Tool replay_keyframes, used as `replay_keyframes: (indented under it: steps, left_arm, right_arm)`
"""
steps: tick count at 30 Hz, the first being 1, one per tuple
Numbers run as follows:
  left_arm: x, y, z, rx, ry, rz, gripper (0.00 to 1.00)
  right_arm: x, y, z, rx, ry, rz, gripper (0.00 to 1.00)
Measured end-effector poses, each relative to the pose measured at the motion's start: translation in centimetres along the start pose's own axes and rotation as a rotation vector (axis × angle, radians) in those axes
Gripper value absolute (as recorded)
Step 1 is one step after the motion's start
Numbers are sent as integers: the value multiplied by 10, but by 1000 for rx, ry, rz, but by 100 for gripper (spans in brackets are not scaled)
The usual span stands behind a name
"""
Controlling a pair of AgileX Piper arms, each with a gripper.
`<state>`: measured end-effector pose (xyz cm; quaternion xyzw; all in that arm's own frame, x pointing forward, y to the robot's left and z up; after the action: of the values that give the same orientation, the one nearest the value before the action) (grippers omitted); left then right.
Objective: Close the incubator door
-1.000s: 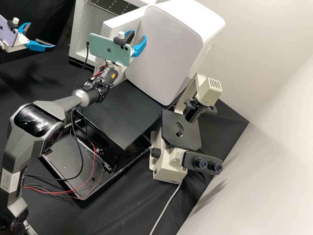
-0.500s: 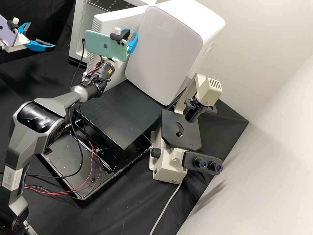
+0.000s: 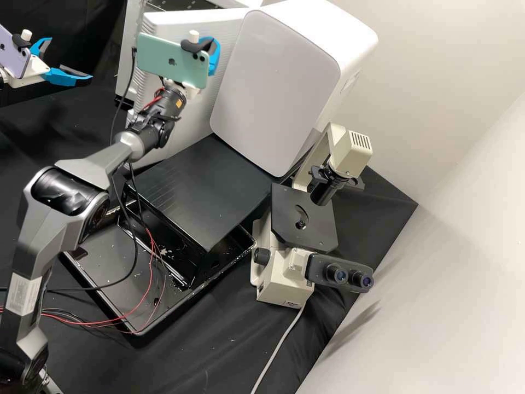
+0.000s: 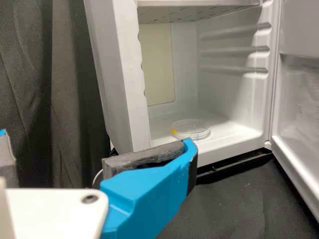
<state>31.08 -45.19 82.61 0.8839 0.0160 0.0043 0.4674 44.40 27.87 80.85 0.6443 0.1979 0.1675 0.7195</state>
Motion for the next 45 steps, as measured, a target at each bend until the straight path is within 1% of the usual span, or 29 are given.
replay_keyframes:
  steps: [2,4,6,8,16,19,23,30,34,37,40,42,44,45]
  left_arm:
    - [0,0,0,0,0,0,100]
    - [0,0,0,0,0,0,100]
    - [0,0,0,0,0,0,100]
    - [0,0,0,0,0,0,100]
    - [0,0,0,0,0,0,100]
    - [0,0,0,0,0,0,100]
    - [0,0,0,0,0,0,100]
    - [0,0,0,0,0,0,100]
    - [0,0,0,0,0,0,100]
    - [0,0,0,0,0,0,100]
    - [0,0,0,0,0,0,100]
    - [0,0,0,0,0,0,100]
    - [0,0,0,0,0,0,100]
    - [0,0,0,0,0,0,100]
  right_arm:
    - [4,-3,-13,-6,29,-12,0]
    - [5,-9,-29,-28,75,-28,0]
    - [5,-12,-37,-46,101,-32,0]
    - [4,-13,-40,-51,110,-36,0]
    - [4,-14,-38,-47,105,-41,0]
    - [4,-14,-37,-28,103,-41,0]
    - [4,-13,-37,-16,102,-41,0]
    - [4,-13,-36,-15,101,-40,0]
    - [1,-19,-32,-14,91,-58,0]
    - [-9,-25,-28,-27,71,-84,0]
    - [-25,-25,-23,-48,70,-83,0]
    - [-40,-22,-20,-50,81,-63,0]
    - [-59,-18,-15,-62,87,-35,0]
    - [-68,-13,-15,-69,102,-2,0]
